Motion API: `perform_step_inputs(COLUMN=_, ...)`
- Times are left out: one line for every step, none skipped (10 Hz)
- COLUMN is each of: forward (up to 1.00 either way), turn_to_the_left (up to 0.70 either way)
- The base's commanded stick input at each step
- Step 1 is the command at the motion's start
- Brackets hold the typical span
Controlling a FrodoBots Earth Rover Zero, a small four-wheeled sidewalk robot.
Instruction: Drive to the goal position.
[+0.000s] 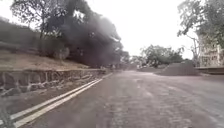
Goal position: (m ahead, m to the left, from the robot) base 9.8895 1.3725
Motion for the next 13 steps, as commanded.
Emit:
perform_step_inputs(forward=0.70, turn_to_the_left=0.00)
perform_step_inputs(forward=0.70, turn_to_the_left=0.00)
perform_step_inputs(forward=0.70, turn_to_the_left=0.00)
perform_step_inputs(forward=0.70, turn_to_the_left=0.00)
perform_step_inputs(forward=0.70, turn_to_the_left=0.00)
perform_step_inputs(forward=0.70, turn_to_the_left=0.00)
perform_step_inputs(forward=0.70, turn_to_the_left=0.00)
perform_step_inputs(forward=0.70, turn_to_the_left=0.00)
perform_step_inputs(forward=0.70, turn_to_the_left=0.00)
perform_step_inputs(forward=0.70, turn_to_the_left=0.00)
perform_step_inputs(forward=0.70, turn_to_the_left=0.00)
perform_step_inputs(forward=0.70, turn_to_the_left=0.00)
perform_step_inputs(forward=0.70, turn_to_the_left=0.00)
